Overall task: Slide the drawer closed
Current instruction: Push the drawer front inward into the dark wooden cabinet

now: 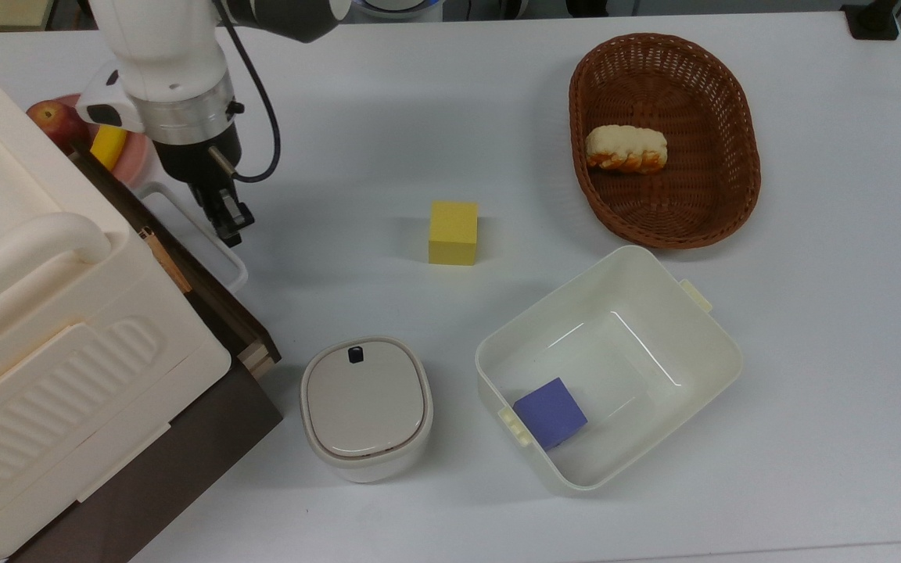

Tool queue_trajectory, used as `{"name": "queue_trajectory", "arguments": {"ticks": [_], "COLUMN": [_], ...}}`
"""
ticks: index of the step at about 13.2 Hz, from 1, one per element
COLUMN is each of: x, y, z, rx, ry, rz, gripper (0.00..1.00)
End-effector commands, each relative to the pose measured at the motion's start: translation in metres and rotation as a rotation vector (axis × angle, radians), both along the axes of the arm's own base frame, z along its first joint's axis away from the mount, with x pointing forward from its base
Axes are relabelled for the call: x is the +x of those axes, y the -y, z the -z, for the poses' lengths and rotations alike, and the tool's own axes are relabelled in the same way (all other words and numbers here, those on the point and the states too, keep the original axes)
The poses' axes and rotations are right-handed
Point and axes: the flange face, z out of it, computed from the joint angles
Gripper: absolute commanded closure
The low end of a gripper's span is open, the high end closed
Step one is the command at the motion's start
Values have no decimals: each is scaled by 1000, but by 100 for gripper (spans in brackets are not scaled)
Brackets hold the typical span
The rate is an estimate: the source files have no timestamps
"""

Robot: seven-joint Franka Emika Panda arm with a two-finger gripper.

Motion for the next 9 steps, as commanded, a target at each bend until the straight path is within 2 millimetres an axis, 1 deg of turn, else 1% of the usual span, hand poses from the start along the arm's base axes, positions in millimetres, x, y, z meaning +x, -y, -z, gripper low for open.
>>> {"name": "queue_trajectory", "arguments": {"ticks": [1,3,6,9], "x": [7,10,11,11], "y": [12,12,20,22], "z": [2,8,4,3], "rx": [-39,-46,-55,-56], "ry": [36,48,80,84], "rz": [-26,-37,-25,-22], "gripper": [100,100,100,100]}}
